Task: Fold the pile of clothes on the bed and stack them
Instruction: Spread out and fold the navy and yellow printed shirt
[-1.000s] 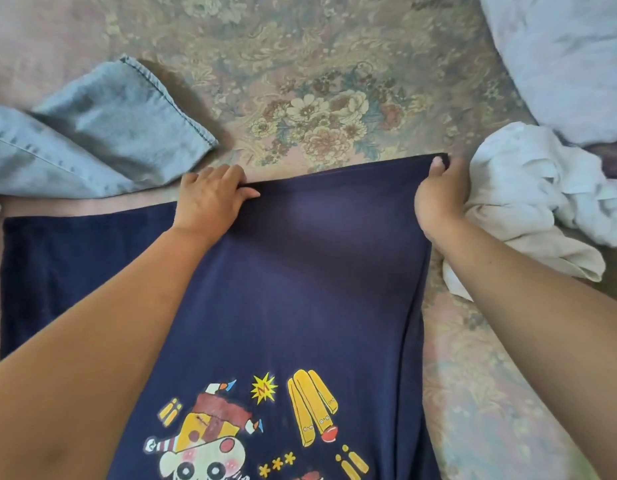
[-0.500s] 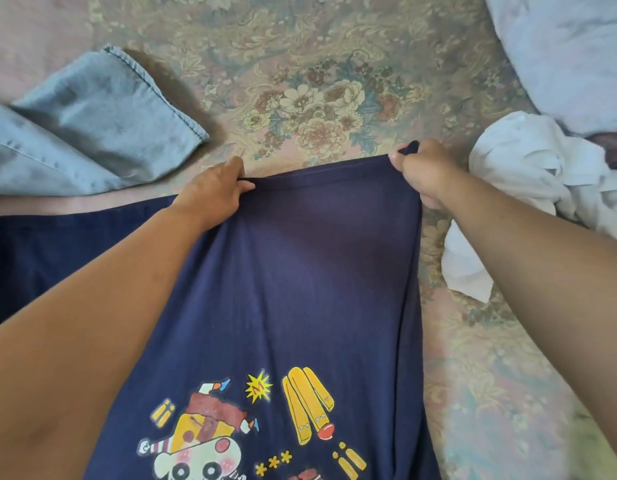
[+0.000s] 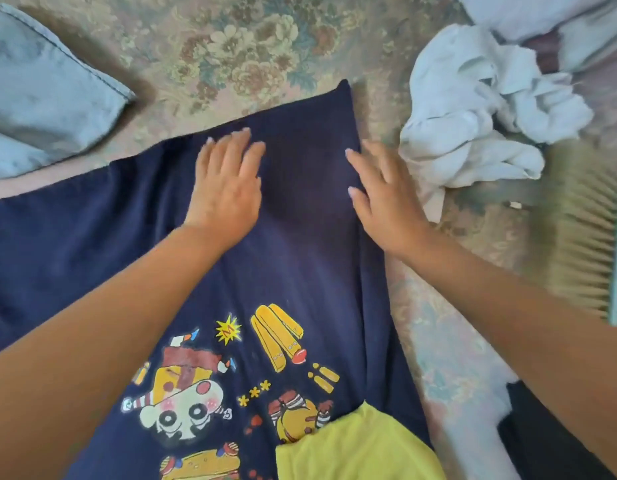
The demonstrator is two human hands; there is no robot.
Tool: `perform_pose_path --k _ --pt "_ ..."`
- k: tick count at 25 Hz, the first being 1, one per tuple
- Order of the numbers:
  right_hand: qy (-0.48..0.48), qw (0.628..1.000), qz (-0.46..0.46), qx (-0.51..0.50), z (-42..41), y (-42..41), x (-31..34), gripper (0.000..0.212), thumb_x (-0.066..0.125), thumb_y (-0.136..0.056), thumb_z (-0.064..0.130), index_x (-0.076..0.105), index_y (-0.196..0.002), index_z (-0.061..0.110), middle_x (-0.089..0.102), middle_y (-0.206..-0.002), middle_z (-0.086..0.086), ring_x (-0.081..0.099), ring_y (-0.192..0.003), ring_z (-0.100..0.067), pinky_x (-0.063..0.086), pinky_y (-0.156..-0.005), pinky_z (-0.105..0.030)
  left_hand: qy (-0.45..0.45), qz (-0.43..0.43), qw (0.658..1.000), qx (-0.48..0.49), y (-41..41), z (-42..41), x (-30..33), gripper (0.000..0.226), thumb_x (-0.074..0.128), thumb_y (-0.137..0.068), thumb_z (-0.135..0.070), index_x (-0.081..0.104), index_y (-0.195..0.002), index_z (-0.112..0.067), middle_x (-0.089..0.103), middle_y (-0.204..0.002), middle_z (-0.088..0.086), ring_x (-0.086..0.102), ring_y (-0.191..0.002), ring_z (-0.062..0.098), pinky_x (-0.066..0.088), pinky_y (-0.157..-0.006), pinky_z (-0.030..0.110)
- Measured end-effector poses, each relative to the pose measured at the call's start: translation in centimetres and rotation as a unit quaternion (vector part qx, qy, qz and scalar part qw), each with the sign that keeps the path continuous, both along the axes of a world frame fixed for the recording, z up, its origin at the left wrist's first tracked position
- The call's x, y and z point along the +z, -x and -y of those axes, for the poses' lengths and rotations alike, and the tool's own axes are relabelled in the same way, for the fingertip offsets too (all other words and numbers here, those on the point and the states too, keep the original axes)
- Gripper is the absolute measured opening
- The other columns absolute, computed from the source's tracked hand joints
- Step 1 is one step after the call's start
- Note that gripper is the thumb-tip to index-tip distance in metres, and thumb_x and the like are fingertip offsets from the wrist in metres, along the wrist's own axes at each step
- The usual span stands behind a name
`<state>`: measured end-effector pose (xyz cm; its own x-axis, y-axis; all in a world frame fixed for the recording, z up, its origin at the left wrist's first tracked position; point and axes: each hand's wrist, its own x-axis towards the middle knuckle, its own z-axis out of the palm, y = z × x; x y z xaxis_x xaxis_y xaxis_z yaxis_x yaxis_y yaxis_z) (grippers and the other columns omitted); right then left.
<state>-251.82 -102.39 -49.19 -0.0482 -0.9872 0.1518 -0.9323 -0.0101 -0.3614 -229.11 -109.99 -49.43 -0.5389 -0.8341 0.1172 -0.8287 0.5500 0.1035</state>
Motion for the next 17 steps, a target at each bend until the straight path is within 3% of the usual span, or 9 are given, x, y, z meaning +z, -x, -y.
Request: perform_pose_path --k 2,4,6,8,11,13,15,17 --pt "-0.010 0.999 0.032 -0.019 -7.2 -0.1 -0.9 0.044 0.049 -0.086 0.015 0.055 -0.127 -0.001 0.049 -0.132 -0.025 0.041 -0.121 -0.033 0.036 -0.103 -0.043 -0.004 -0.014 0.990 -0.140 1.9 -5.2 -0.4 0.049 0.041 -0.087 -0.019 0.048 -0.133 -0.003 0.046 -0.141 0.019 0.045 -0.127 0.036 0.035 -0.106 0.052" --pt "-0.044 0.997 0.041 -0.058 -14.5 -0.8 -0.7 0.042 0.047 -0.089 0.021 0.053 -0.128 0.004 0.049 -0.132 -0.020 0.042 -0.119 -0.031 0.035 -0.100 -0.041 -0.058 -0.032 0.980 -0.188 3.6 -10.6 -0.3 0.049 0.039 -0.089 -0.024 0.052 -0.132 -0.002 0.050 -0.138 0.017 0.049 -0.125 0.034 0.042 -0.103 0.048" --pt "-0.048 0.993 0.051 -0.091 -20.6 -2.2 0.0 0.038 0.047 -0.090 0.027 0.051 -0.124 0.009 0.049 -0.124 -0.012 0.046 -0.109 -0.028 0.037 -0.094 -0.037 -0.146 -0.090 0.975 -0.143 4.2 -15.8 0.0 0.043 0.041 -0.089 -0.026 0.061 -0.118 -0.001 0.062 -0.117 0.016 0.061 -0.103 0.036 0.053 -0.087 0.045" --pt "-0.048 0.988 0.076 -0.127 -24.7 -3.7 0.5 0.034 0.050 -0.089 0.030 0.054 -0.116 0.010 0.051 -0.114 -0.008 0.046 -0.102 -0.023 0.036 -0.090 -0.033 -0.209 -0.137 0.965 -0.079 3.5 -20.3 -0.1 0.038 0.042 -0.089 -0.030 0.065 -0.102 -0.002 0.064 -0.094 0.012 0.063 -0.080 0.033 0.051 -0.075 0.040" --pt "-0.080 0.981 0.077 -0.162 -29.0 -5.3 0.4 0.031 0.050 -0.085 0.034 0.053 -0.109 0.015 0.056 -0.106 -0.009 0.046 -0.096 -0.022 0.038 -0.085 -0.033 -0.355 -0.159 0.921 0.015 1.4 -25.5 0.8 0.034 0.048 -0.092 -0.039 0.062 -0.094 -0.008 0.060 -0.085 0.005 0.056 -0.079 0.024 0.040 -0.081 0.033" --pt "-0.109 0.978 0.035 -0.174 -31.9 -6.3 0.4 0.033 0.047 -0.085 0.035 0.050 -0.113 0.018 0.054 -0.113 -0.010 0.047 -0.098 -0.025 0.045 -0.083 -0.039 -0.445 -0.081 0.890 0.056 0.2 -27.9 2.3 0.033 0.050 -0.094 -0.044 0.059 -0.105 -0.014 0.060 -0.100 0.000 0.052 -0.093 0.018 0.036 -0.082 0.026" --pt "-0.140 0.975 -0.014 -0.170 -34.6 -7.4 0.4 0.040 0.037 -0.093 0.038 0.047 -0.126 0.018 0.047 -0.129 -0.014 0.047 -0.109 -0.029 0.049 -0.086 -0.043 -0.468 0.037 0.882 0.047 -0.6 -29.8 3.3 0.042 0.046 -0.095 -0.050 0.051 -0.121 -0.018 0.056 -0.118 -0.002 0.051 -0.112 0.017 0.037 -0.086 0.028" --pt "-0.191 0.971 -0.045 -0.135 -36.6 -8.1 0.6 0.050 0.018 -0.101 0.042 0.039 -0.140 0.019 0.038 -0.144 -0.016 0.040 -0.127 -0.032 0.040 -0.098 -0.046 -0.508 0.103 0.851 0.081 -1.2 -30.6 4.2 0.046 0.050 -0.094 -0.049 0.044 -0.131 -0.020 0.054 -0.128 0.000 0.052 -0.118 0.021 0.041 -0.089 0.030"
